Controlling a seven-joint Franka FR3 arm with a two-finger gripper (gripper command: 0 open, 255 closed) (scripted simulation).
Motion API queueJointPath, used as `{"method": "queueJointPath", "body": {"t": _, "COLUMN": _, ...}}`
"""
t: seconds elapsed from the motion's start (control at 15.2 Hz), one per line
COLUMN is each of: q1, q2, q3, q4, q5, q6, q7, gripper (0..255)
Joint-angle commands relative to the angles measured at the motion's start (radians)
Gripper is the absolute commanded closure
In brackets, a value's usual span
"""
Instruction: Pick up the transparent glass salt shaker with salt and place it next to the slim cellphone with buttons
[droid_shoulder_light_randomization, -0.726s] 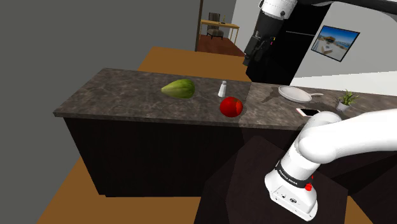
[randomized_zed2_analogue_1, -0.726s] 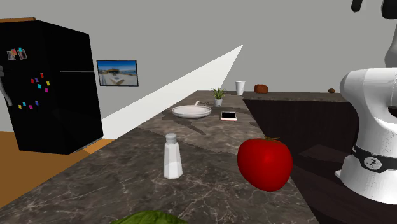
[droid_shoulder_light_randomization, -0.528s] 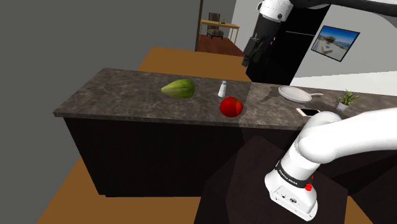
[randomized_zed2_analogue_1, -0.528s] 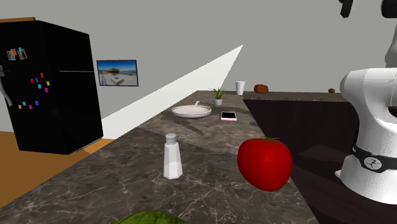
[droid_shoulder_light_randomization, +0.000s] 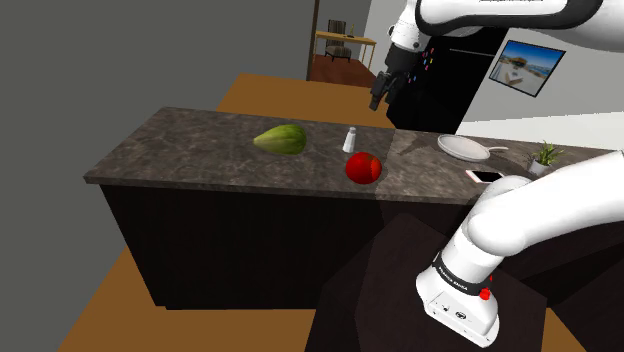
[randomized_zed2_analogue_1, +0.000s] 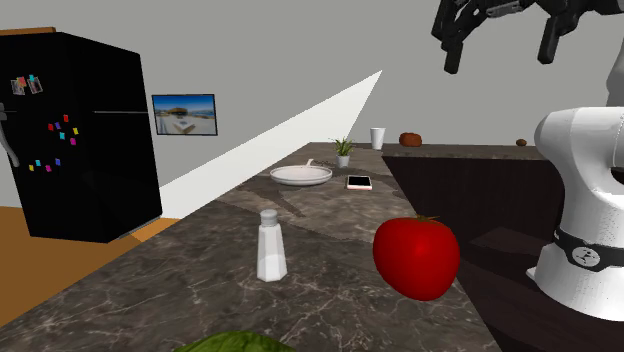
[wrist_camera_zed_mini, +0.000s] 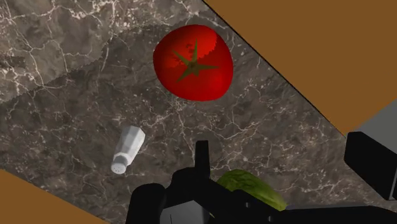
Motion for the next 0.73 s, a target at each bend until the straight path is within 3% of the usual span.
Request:
{"method": "queueJointPath", "body": {"t": 0.0, "q1": -0.005, "q2": 0.055, "q3": -0.030, "q4": 0.003, "q5": -0.007, "q6": 0.050, "q7": -0.033, "gripper": 0}}
{"method": "queueJointPath", "body": {"t": 0.66, "q1": -0.017, "q2": 0.382, "q3": -0.172, "q4": 0.131, "q5": 0.025, "q6": 0.232, "q7": -0.217, "gripper": 0}}
